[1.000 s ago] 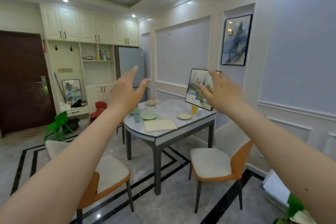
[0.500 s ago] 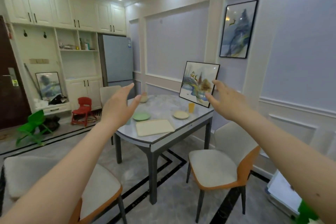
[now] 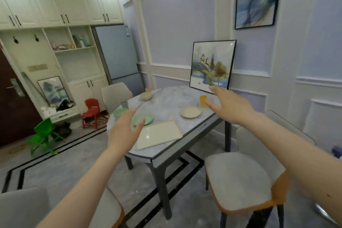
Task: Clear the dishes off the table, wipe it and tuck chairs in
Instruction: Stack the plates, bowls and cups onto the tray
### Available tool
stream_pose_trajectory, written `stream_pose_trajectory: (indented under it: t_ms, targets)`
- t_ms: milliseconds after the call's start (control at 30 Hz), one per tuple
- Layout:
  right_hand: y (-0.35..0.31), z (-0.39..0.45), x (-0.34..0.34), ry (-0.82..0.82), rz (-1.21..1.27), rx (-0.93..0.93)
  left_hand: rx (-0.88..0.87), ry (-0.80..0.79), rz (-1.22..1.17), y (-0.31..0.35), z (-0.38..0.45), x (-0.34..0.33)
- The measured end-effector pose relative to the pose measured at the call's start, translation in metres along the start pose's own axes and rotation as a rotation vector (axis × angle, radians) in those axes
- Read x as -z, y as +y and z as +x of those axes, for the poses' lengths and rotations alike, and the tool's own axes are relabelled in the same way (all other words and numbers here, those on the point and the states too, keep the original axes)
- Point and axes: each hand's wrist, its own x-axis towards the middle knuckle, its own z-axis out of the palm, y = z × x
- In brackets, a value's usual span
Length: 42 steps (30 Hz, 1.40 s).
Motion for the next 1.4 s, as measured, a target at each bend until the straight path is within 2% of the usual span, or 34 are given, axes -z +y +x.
stream_pose_trajectory:
  t_ms: [167,367,533,900,1033,1200,1333,1400]
  targets:
    - [0.056,0.089,-0.029,-0.025,0.110,-0.060,0.010,-0.023,0.075,-0.016,0.041,-0.070]
    - [0.080,0.168,-0.093,-0.152,0.080,-0.042,0.002,0.000,0.158,-0.053,0.111,-0.123]
    - [0.084,0.242,-0.143,-0.198,0.042,-0.031,0.003,-0.108,0.245,-0.102,0.179,-0.179]
    - [0.086,0.420,-0.271,-0.334,-0.060,-0.072,0.018,-0.241,0.152,-0.197,0.340,-0.306]
    - [0.099,0.454,-0.325,-0.434,-0.051,-0.085,0.076,-0.312,0.105,-0.222,0.367,-0.334]
    - [0.123,0.488,-0.375,-0.467,-0.011,-0.117,0.133,-0.342,0.119,-0.239,0.390,-0.369]
    - [0.147,0.514,-0.402,-0.460,0.007,-0.137,0.074,-0.402,0.068,-0.241,0.402,-0.394]
    - [0.167,0.535,-0.417,-0.459,0.026,-0.159,0.072,-0.381,0.005,-0.240,0.415,-0.413]
